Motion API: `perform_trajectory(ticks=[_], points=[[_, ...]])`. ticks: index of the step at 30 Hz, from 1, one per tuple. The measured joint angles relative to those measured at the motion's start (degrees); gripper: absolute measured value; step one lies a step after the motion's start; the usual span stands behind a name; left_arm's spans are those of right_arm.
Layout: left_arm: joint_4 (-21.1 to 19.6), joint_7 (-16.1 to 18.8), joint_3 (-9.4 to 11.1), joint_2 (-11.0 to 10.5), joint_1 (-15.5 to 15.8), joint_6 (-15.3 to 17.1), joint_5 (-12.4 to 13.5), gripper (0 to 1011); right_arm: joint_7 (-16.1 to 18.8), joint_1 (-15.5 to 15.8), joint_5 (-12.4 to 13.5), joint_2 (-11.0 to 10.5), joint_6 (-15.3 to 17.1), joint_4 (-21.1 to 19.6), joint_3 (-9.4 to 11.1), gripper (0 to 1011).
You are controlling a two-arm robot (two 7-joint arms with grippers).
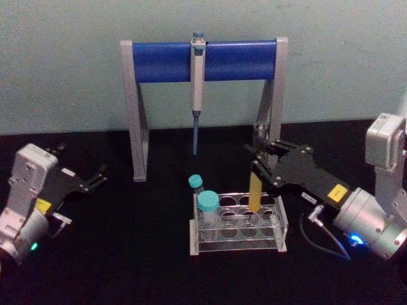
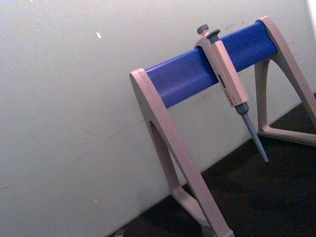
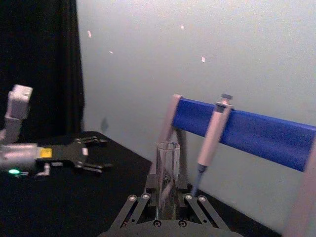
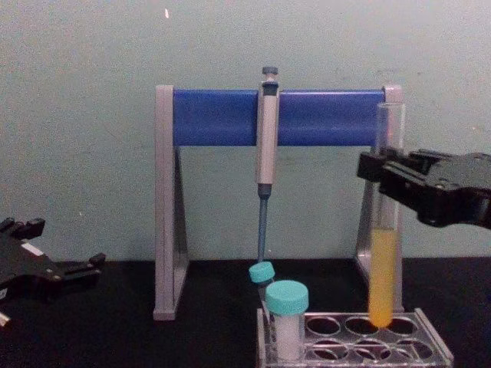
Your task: Pick up the test tube from the test tube rack, shake it, then place it back into the test tube rack.
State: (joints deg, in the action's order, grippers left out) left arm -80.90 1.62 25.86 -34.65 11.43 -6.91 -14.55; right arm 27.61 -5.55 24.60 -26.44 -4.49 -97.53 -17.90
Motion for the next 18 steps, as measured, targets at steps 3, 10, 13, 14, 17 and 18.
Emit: perform_trajectory(ticks=[3, 10, 13, 14, 17, 18], points=[[0.0, 0.0, 0.0, 0.0, 0.0, 0.0, 0.0, 1001, 0.7, -0.81, 0.43, 0.4, -0.06, 0.77, -0.94, 230], [0.0, 0.0, 0.0, 0.0, 0.0, 0.0, 0.0, 1001, 1.43, -4.94, 1.28, 3.1, -2.13, 5.91, -2.86, 230], [0.0, 0.0, 0.0, 0.0, 0.0, 0.0, 0.0, 1001, 1.25, -6.69, 1.31, 4.41, -3.35, 8.39, -3.06, 230], [0.0, 0.0, 0.0, 0.0, 0.0, 0.0, 0.0, 1001, 1.13, -7.03, 1.3, 4.67, -3.63, 8.93, -3.06, 230], [0.0, 0.0, 0.0, 0.0, 0.0, 0.0, 0.0, 1001, 0.45, -8.06, 1.22, 5.46, -4.39, 10.54, -2.89, 230], [0.0, 0.0, 0.0, 0.0, 0.0, 0.0, 0.0, 1001, 0.3, -8.24, 1.19, 5.58, -4.54, 10.84, -2.79, 230]])
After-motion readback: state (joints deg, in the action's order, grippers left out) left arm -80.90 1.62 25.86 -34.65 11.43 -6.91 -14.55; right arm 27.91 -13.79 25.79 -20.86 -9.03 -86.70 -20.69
